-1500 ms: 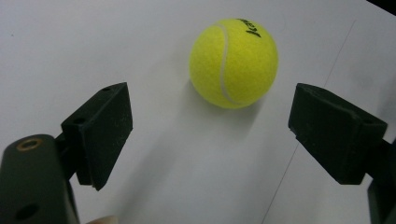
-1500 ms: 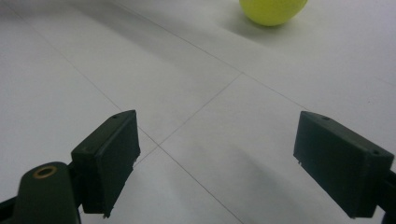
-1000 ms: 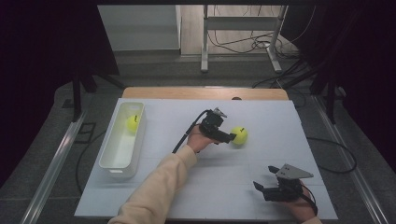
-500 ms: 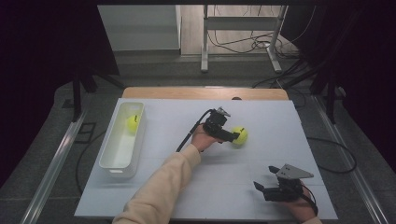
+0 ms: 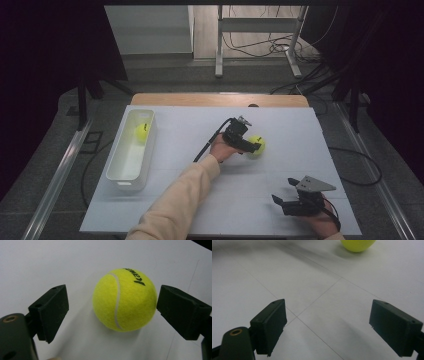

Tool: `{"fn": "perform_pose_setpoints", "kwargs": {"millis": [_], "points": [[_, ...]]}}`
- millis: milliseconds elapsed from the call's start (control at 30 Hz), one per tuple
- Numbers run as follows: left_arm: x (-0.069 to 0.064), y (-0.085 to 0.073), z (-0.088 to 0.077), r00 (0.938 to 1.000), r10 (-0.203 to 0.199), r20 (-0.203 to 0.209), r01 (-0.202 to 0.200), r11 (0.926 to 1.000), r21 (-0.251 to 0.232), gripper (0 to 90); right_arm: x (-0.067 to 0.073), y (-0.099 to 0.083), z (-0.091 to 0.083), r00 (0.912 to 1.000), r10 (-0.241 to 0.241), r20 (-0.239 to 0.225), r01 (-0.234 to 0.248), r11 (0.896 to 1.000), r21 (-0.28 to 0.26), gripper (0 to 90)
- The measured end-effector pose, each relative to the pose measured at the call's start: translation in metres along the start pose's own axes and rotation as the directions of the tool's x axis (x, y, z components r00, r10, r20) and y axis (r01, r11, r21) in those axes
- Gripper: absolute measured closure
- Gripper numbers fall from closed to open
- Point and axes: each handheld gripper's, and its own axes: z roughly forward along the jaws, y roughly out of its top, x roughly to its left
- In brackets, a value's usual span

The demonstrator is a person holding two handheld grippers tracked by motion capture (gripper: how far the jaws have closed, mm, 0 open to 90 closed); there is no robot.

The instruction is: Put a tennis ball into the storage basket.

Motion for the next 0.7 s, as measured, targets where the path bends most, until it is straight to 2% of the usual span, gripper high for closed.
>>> {"fn": "perform_pose_setpoints", "kwargs": {"millis": [267,567,633,700], "points": [[0.0,0.001,0.009,0.9992,-0.007,0.038,0.007,0.9999,0.012,9.4,0.0,0.0,0.0,1.0,0.0,0.002,0.0,1.0,0.002,14.5],[0.0,0.001,0.02,0.9978,-0.027,0.061,0.025,0.9993,0.026,9.5,0.0,-0.001,0.0,1.0,0.001,0.005,-0.001,1.0,0.003,14.5],[-0.001,0.001,0.02,0.9976,-0.023,0.066,0.021,0.9995,0.024,12.8,0.0,-0.001,0.0,1.0,0.001,0.006,-0.001,1.0,0.003,14.5],[-0.004,0.002,0.017,0.9981,0.008,0.061,-0.008,0.9999,0.007,23.1,-0.001,-0.001,0.0,1.0,0.001,0.01,-0.001,1.0,0.005,14.5]]}}
